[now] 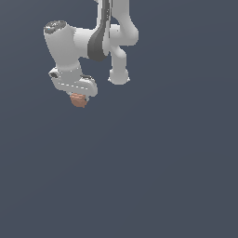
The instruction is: Pick up the object and move it to a goal position.
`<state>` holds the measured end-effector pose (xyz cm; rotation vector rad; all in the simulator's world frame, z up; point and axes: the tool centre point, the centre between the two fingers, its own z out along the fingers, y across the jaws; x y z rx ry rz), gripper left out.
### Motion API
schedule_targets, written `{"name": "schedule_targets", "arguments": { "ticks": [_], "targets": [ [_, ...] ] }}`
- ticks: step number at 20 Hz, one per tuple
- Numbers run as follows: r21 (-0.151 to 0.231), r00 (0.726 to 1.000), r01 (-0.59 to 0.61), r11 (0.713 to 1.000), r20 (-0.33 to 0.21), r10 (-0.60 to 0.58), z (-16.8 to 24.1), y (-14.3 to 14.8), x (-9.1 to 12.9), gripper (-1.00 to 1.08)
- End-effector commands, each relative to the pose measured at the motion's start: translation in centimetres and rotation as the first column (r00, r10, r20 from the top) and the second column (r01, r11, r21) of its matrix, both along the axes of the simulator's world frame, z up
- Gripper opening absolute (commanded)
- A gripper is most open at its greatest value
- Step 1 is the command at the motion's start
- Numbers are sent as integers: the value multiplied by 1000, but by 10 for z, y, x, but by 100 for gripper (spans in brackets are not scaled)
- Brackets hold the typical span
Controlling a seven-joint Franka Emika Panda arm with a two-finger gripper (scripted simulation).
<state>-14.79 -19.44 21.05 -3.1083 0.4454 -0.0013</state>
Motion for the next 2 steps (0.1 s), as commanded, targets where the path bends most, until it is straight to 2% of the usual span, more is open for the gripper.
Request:
{"name": "schedule_targets", "arguments": {
  "ticks": [1, 2],
  "targets": [
    [-1, 1000, -2, 1000, -1, 2, 4, -4, -3, -100],
    [-1, 1000, -2, 1000, -1, 2, 4, -5, -3, -100]
  ]
}}
